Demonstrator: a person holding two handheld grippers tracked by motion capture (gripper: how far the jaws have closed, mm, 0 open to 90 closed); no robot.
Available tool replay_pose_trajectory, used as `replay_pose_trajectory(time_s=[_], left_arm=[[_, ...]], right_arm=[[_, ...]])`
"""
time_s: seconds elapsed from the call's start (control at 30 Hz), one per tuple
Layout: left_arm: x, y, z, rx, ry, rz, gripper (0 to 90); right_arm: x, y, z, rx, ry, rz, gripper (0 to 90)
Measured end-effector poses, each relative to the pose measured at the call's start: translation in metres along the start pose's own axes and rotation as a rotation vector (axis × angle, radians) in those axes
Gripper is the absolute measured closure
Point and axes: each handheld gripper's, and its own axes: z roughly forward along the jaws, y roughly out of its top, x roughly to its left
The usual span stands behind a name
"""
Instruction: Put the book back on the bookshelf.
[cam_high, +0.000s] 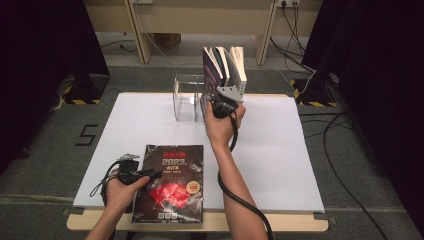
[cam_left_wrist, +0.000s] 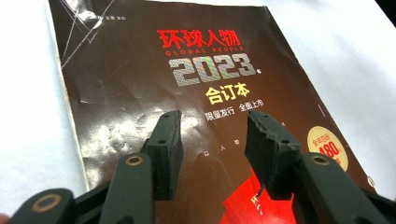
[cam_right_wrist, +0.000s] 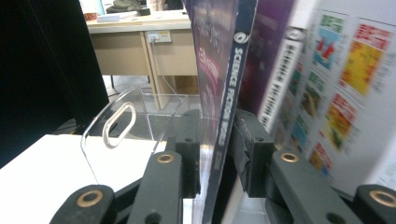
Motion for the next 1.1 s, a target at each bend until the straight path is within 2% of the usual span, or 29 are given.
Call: replay_pose_trajectory(time_s=[0.3,0.43,0.57,0.9,1.1], left_arm=[[-0.001,-0.001,0.001,0.007,0.001,0.005,55.2],[-0.001,-0.001,0.001,0.004,0.003,0.005,55.2],[-0.001,-0.001,0.001,0.003,0.002,0.006,55.2],[-0.003,-0.001,0.002,-0.003,0.008,0.016,54.8],[-0.003,0.0,0.002,-0.018,0.005,0.005,54.2]], right_arm=[[-0.01,0.002,-0.021,-0.014,0.006,-0.015,74.6],[-0.014,0.002,-0.025,-0.016,0.002,-0.025,74.8],[-0.017,0.002,-0.026,-0.009,-0.003,-0.013,74.2],[-0.027,-0.001,-0.03,0.007,0.019,-0.005,70.6],[-0.031,-0.002,-0.033,0.017,0.038,-0.001,68.9]])
